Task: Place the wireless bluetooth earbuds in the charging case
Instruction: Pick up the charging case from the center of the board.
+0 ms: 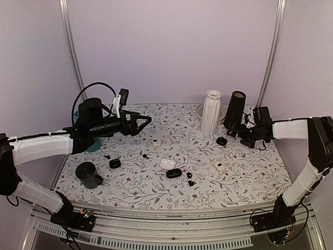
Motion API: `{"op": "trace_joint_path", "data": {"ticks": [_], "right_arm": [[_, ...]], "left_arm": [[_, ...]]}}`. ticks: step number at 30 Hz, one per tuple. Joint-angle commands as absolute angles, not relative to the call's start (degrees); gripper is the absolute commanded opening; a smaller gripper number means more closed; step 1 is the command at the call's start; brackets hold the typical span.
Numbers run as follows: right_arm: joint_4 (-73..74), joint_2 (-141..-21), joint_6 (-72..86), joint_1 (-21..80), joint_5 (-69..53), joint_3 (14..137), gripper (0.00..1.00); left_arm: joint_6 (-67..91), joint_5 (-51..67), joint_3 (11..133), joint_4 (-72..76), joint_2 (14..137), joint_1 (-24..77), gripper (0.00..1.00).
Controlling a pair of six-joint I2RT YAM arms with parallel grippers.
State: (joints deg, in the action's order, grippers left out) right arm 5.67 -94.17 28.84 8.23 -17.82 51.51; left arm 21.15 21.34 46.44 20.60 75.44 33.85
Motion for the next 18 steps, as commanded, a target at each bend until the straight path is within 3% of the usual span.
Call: {"op": "trace_joint_path", "data": {"ticks": [1,18], "right_arm": [[5.77,-88.68,28.37,10.61,-13.75,49.43,0.99],[7.91,-80.34,31.35,23.85,-6.99,48.85,0.99]], "left_arm": [[21.57,22.76,46.49,22.56,76.51,33.74,0.96],[24.72,22.60,45.59,24.65,78.23,34.19,0.96]]}}
